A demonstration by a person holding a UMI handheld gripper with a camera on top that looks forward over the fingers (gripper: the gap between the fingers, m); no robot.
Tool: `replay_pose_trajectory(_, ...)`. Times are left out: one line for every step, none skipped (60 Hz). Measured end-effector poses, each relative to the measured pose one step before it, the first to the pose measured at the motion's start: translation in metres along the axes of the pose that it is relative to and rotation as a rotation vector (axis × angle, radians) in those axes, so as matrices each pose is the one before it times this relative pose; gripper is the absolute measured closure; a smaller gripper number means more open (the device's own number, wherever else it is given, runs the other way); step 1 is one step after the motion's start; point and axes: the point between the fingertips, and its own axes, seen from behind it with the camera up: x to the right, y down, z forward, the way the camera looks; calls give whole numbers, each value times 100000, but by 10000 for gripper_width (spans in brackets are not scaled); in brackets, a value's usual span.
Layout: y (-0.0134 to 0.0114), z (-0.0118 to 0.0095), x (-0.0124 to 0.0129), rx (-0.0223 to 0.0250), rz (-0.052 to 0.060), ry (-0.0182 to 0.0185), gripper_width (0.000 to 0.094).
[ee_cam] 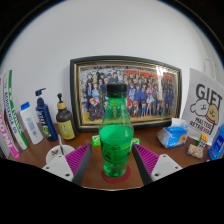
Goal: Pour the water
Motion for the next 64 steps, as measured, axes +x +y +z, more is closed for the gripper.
replay_pose_trajectory(-53,-364,-6,-463,-203,575,99)
replay_pose_trajectory(-42,-392,-1,-478,-234,640,85)
replay_pose_trajectory(-41,-430,-49,-489,-284,549,75)
replay_pose_trajectory(-25,-471,3,-518,-224,772,78)
replay_pose_trajectory(-25,-522,-56,-446,-276,512,80)
replay_pose_trajectory(-31,-565,-86,-645,-412,549,80)
replay_pose_trajectory(45,-630,-59,-399,-485,340,80)
replay_pose_trajectory(-57,-596,-153,-844,-488,745,83)
replay_pose_trajectory(39,-724,-78,-409,-426,340,83)
replay_pose_trajectory(-56,-695,-208,-946,-324,747,81)
replay_pose_trajectory(77,-800,-191,-536,-185,502,80)
replay_pose_trajectory(12,-839,-216,-714,-124,455,81)
replay_pose_trajectory(19,-878,-229,-588,-158,357,80)
replay_pose_trajectory(29,-925,-264,-524,-179,235,80)
replay_pose_trajectory(79,-950,-275,-651,-150,196,81)
replay_pose_trajectory(120,-955,-310,-826,-175,160,82)
replay_pose_trajectory(175,-967,-299,-977,-251,229,84)
replay_pose_trajectory(215,-988,-134,-912,-363,85,82)
replay_pose_trajectory(254,-1053,-297,-1237,-305,783,82)
replay_pose_trajectory(300,-1031,-252,-1299,-296,545,87)
replay_pose_trajectory(317,-1008,-301,-1295,-313,402,85)
replay_pose_trajectory(333,-1020,-312,-1264,-330,349,88)
replay_pose_trajectory(328,-1034,-313,-1066,-299,282,87)
replay_pose_trajectory(303,-990,-252,-829,-163,162,86)
replay_pose_trajectory(309,-1045,-247,-592,-54,315,84)
replay_pose_trajectory(196,-1001,-322,-438,12,206,87)
replay_pose_trajectory(237,-1033,-337,-267,-150,166,87)
replay_pose_trajectory(210,-978,-329,-172,-131,-4,85)
replay_pose_trajectory(239,-973,-321,-241,-96,-28,85)
replay_pose_trajectory(254,-940,-315,-292,-132,-102,86)
replay_pose_trajectory(246,-923,-349,-317,-107,-173,86)
replay_pose_trajectory(250,-888,-326,-220,-58,-248,84)
replay_pose_trajectory(226,-874,-301,-167,110,-203,85)
replay_pose_trajectory(122,-785,-385,-201,334,-17,85)
replay_pose_trajectory(256,-896,-306,-6,216,-293,85)
replay_pose_trajectory(177,-782,-310,50,150,-430,83)
replay_pose_trajectory(143,-745,-323,103,94,-386,83)
replay_pose_trajectory(143,-705,-254,95,76,-317,82)
replay_pose_trajectory(156,-667,-241,85,68,-233,82)
replay_pose_trajectory(125,-624,-195,121,-44,-179,84)
replay_pose_trajectory(105,-584,-143,168,-138,-99,83)
replay_pose_trajectory(34,-433,-132,202,-120,64,80)
replay_pose_trajectory(119,-572,-62,276,-275,177,80)
replay_pose_trajectory(82,-517,-44,310,-316,173,81)
replay_pose_trajectory(21,-479,26,305,-274,119,82)
replay_pose_trajectory(48,-444,13,307,-242,244,81)
replay_pose_trajectory(65,-400,39,124,47,160,82)
replay_pose_trajectory(118,-356,1,-60,333,-69,82)
replay_pose_trajectory(131,-286,32,-42,426,-165,84)
replay_pose_trajectory(145,-255,42,69,304,-69,81)
replay_pose_trajectory(113,-224,106,160,98,115,82)
replay_pose_trajectory(86,-198,135,265,-14,218,82)
replay_pose_trajectory(128,-75,181,345,-78,195,83)
replay_pose_trajectory(74,-157,192,370,-132,314,81)
replay_pose_trajectory(72,-149,263,181,-253,363,84)
replay_pose_trajectory(107,-113,277,-4,-506,412,82)
replay_pose_trajectory(153,-121,253,-233,-502,336,81)
replay_pose_trajectory(91,4,116,-433,-465,265,82)
replay_pose_trajectory(172,-76,184,-433,-340,-20,81)
replay_pose_trajectory(178,-79,184,-299,-215,-223,83)
replay_pose_trajectory(159,-73,161,-47,-201,-221,81)
replay_pose_trajectory(89,-51,155,169,-198,-130,79)
replay_pose_trajectory(46,-34,148,210,-208,-100,81)
replay_pose_trajectory(13,-32,173,153,-182,-41,80)
